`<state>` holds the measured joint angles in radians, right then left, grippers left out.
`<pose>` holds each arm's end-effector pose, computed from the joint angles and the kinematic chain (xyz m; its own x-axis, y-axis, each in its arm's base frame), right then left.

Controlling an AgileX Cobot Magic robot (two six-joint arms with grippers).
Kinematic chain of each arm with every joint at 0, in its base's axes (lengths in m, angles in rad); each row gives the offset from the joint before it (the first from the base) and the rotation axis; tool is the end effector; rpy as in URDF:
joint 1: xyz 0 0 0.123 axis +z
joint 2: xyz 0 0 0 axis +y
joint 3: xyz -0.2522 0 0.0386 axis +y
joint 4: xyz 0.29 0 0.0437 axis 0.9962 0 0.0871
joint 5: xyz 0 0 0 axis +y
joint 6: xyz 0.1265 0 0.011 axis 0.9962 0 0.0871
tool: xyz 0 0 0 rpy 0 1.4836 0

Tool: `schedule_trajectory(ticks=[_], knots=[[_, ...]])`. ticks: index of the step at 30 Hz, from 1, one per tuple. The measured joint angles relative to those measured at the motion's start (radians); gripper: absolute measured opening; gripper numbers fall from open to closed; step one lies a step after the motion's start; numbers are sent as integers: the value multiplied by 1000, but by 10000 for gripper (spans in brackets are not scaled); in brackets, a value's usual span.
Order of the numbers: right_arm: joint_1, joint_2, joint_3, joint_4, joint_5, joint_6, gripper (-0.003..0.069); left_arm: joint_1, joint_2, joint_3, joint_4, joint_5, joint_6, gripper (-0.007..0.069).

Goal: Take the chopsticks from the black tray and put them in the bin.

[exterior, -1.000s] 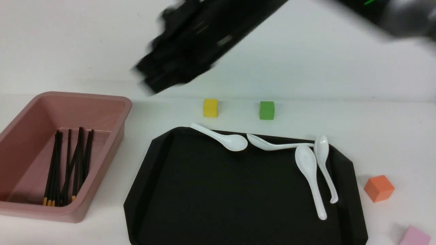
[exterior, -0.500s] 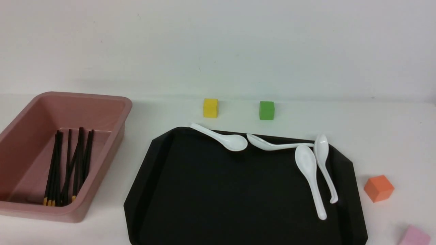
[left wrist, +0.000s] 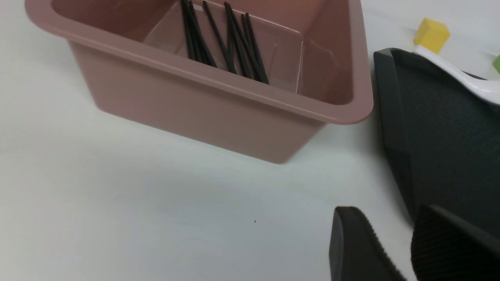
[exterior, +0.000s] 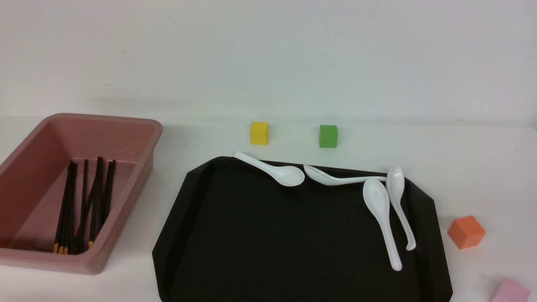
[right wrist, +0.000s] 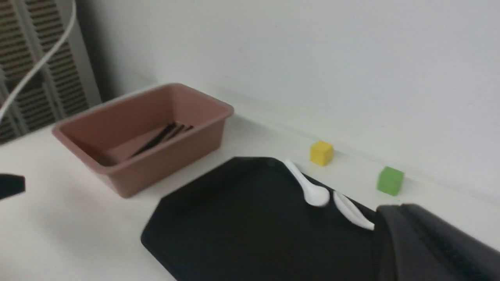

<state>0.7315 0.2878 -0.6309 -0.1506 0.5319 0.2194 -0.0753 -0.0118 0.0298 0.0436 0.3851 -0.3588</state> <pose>0.1207 0.0954 0.3580 -0.1259 0.0065 -0.9920 -0.6008 0.7952 0.0815 0.1585 -0.0099 0.1576 -0.3126 -0.2903 -0.9044 -0.0402 0.9553 -0.2928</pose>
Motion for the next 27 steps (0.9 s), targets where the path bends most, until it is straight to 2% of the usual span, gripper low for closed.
schedule_trajectory(ticks=[2,6,27], knots=[[0,-1,54,0,-89,10,12,0,0,0,0,0,0,238],[0,-1,99,-3,-161,13,15,0,0,0,0,0,0,238],[0,-2,116,-3,-156,14,41,0,0,0,0,0,0,239]])
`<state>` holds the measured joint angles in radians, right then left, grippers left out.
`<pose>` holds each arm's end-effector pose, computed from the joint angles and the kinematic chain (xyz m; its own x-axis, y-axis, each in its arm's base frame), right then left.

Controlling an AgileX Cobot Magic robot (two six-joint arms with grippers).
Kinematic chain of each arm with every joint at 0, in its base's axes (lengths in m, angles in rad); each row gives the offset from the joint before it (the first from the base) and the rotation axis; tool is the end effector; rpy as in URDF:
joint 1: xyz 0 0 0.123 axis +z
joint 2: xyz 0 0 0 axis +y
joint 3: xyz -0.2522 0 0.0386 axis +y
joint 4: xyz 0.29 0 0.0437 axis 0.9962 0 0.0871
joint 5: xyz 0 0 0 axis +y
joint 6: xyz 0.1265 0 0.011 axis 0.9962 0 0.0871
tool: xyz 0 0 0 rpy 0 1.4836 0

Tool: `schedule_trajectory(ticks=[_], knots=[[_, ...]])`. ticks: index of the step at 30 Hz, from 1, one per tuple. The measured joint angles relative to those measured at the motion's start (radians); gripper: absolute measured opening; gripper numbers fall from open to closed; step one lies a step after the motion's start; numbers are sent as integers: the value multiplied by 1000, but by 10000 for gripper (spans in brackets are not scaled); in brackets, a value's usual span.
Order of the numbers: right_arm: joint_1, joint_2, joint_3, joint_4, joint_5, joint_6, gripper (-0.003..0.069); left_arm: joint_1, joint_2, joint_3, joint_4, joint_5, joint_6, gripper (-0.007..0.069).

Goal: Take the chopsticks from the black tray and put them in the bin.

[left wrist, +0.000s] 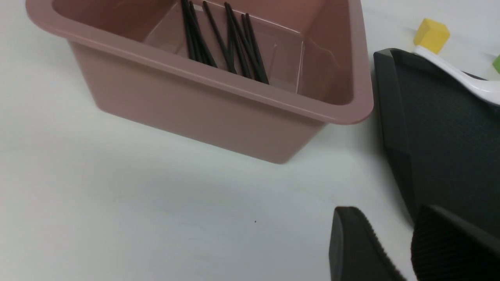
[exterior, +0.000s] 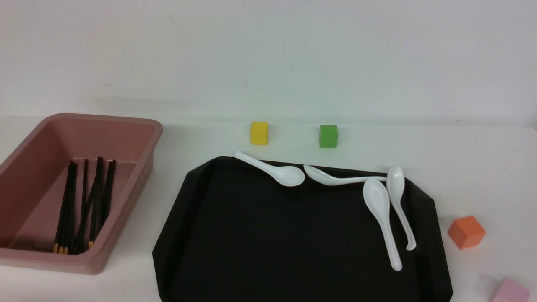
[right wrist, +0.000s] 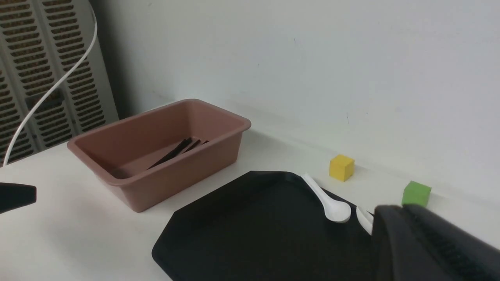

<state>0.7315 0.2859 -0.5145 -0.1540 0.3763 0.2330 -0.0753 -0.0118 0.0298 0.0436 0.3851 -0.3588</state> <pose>0.1298 0.1069 0.3322 -0.0978 0.0323 -0.9947 -0.6188 0.7808 0.0862 0.1585 -0.0099 0.1576 -0.3126 -0.2903 -0.9044 -0.0402 0.9553 -0.2928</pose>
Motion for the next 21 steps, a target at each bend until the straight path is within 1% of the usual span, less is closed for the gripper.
schedule_trajectory(ticks=[4,8,9,11,12,14,15,18,21], knots=[[0,-5,40,0,-29,-22,44,0,0,0,0,0,0,239],[-37,-27,136,26,-99,-101,49,0,0,0,0,0,0,239],[-100,-41,188,64,-130,-140,52,0,0,0,0,0,0,239],[-161,-54,241,99,-161,-168,56,0,0,0,0,0,0,239],[-177,-55,247,101,-164,-174,57,0,0,0,0,0,0,239],[-275,-64,324,120,-183,-210,61,0,0,0,0,0,0,239],[-309,-66,350,120,-185,-219,62,0,0,0,0,0,0,239],[-393,-67,422,116,-189,-225,65,0,0,0,0,0,0,239],[-451,-98,483,117,-188,-225,65,0,0,0,0,0,0,239]])
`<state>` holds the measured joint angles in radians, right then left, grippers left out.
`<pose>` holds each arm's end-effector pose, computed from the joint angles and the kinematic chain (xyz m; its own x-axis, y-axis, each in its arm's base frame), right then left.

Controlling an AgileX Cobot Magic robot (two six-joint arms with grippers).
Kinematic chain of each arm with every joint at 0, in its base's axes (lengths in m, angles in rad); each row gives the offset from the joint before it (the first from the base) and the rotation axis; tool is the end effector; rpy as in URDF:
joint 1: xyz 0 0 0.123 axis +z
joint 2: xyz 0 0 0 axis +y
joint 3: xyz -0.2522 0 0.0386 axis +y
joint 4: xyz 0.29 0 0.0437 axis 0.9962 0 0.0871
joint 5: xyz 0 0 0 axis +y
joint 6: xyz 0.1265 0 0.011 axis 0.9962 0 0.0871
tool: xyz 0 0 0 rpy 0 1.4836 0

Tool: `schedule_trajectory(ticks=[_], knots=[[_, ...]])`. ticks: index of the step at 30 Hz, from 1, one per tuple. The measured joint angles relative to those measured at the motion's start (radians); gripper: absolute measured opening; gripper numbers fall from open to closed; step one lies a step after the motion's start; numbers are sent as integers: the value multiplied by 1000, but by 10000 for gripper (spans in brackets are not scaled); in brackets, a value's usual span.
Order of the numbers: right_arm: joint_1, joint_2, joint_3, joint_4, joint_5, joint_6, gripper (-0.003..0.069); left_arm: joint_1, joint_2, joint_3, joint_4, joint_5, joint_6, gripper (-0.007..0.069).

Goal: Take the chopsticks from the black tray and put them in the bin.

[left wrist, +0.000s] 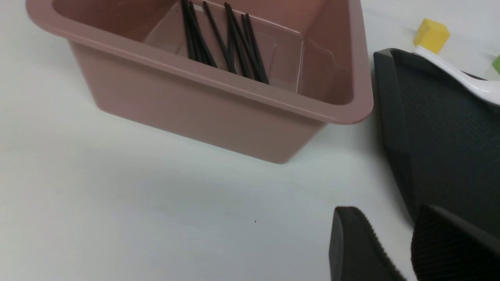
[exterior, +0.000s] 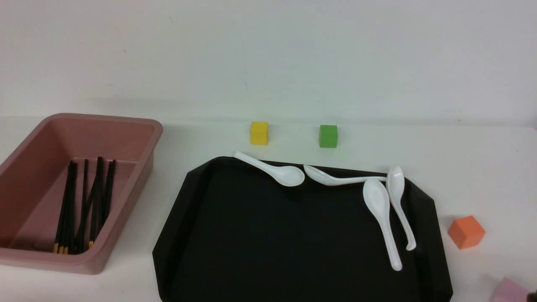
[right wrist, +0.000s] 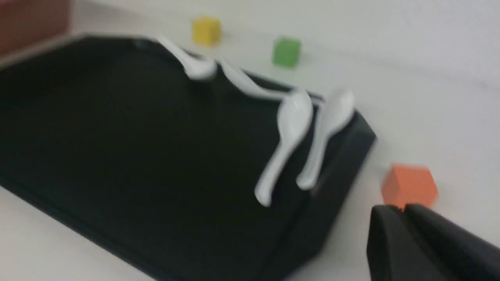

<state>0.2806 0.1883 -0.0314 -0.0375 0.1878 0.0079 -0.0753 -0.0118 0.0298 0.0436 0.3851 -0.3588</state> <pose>0.1689 0.0478 0.1736 -0.2367 -0.0983 -0.9666 -0.2774 0.9603 -0.0298 0.1585 -0.0099 0.1576 -0.3126 -0.2903 -0.9044 -0.0402 0.9553 -0.2928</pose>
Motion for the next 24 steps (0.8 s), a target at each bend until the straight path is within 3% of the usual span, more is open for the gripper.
schedule_trajectory(ticks=[11,24], knots=[[-138,-196,56,3,129,0,80,0,0,0,0,0,0,239],[-161,-198,51,8,175,0,92,0,0,0,0,0,0,239]])
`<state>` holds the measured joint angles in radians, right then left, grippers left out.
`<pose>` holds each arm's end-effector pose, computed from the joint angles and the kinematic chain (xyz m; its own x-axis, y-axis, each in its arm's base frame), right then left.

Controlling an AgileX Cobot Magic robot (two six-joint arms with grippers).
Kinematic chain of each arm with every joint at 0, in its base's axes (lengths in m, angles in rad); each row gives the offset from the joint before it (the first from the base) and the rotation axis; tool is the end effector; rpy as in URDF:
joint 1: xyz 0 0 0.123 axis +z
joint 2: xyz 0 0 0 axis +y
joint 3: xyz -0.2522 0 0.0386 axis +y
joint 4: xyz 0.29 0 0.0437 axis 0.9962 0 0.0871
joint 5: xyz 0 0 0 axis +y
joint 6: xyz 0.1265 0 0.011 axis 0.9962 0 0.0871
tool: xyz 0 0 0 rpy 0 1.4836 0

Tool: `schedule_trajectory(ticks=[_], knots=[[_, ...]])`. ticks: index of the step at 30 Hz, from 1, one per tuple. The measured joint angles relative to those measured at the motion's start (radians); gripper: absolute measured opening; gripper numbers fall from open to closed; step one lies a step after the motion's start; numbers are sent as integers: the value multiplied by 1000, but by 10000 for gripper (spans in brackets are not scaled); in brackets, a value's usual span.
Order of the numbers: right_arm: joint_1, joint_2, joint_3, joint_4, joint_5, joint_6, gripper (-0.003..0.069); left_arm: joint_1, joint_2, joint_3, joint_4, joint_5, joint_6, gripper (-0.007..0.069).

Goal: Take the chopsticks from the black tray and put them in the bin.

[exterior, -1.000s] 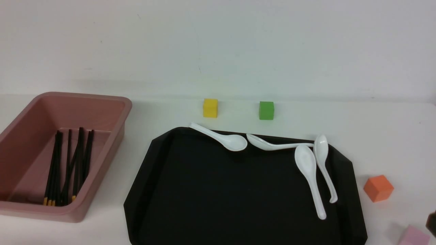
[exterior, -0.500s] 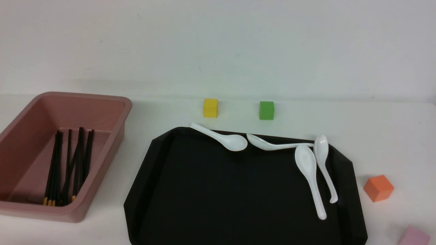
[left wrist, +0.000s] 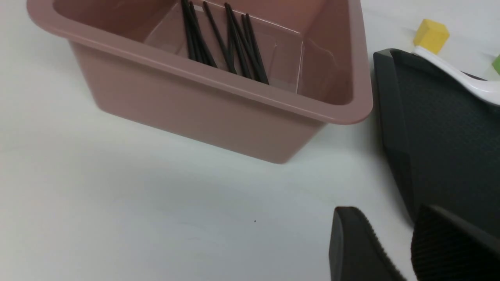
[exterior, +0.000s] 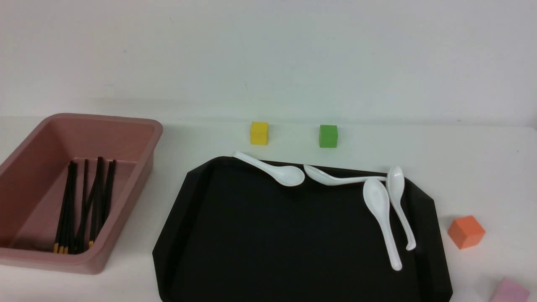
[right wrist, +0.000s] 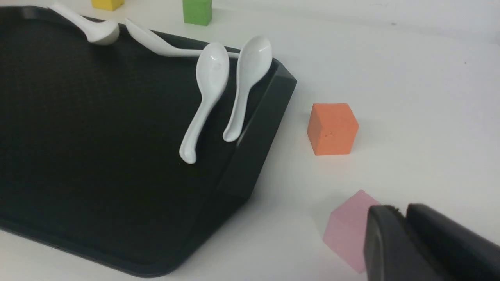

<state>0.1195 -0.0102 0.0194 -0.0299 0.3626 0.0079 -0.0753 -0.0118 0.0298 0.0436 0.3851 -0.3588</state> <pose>0.1587 0.0177 0.1644 -0.2764 -0.0534 -0.9596 -0.1147 0.9932 -0.0222 0.1585 -0.0099 0.1576 -0.3126 -0.2903 -0.9044 -0.0402 0.9553 -0.2928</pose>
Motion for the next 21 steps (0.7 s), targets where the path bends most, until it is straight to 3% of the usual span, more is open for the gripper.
schedule_trajectory(ticks=[21], knots=[[0,0,-1,1,2,0,118,0,0,0,0,0,0,238]])
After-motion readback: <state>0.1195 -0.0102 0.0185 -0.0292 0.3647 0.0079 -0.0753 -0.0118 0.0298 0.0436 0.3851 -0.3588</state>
